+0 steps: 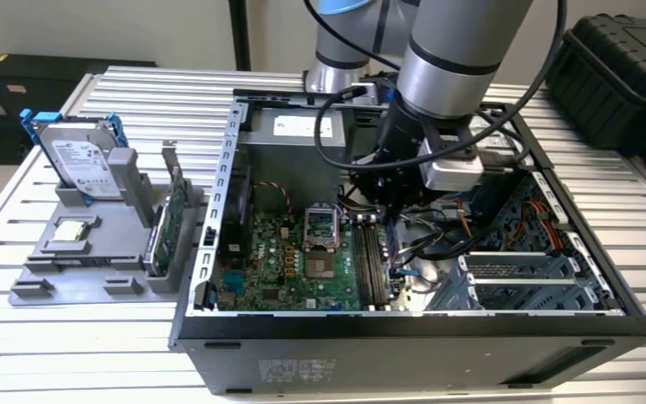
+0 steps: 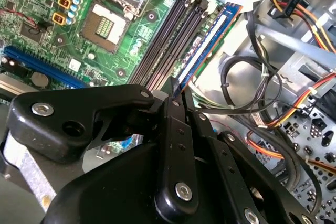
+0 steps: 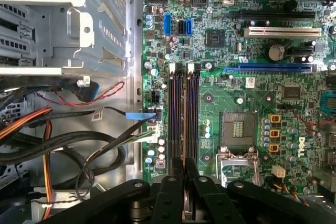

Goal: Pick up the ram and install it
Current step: 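Insert the ram into the slot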

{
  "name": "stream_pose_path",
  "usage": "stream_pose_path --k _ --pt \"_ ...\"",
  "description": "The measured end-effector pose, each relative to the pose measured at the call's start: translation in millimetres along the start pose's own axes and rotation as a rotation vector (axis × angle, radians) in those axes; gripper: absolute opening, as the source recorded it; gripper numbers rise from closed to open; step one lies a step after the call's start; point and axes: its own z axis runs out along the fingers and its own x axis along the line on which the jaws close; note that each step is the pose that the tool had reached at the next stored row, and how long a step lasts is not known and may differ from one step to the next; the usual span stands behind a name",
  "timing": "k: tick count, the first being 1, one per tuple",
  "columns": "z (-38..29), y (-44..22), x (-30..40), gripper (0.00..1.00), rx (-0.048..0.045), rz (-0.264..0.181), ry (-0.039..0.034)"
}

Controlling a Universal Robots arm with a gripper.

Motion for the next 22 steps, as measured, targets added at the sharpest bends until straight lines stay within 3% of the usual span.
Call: stream_pose_path --k 10,22 --pt "5.8 4.5 0.3 0.00 -0.0035 0.000 -0.0010" --pt "14.0 14.7 0.7 0.00 -0.0087 0.000 -0.0054"
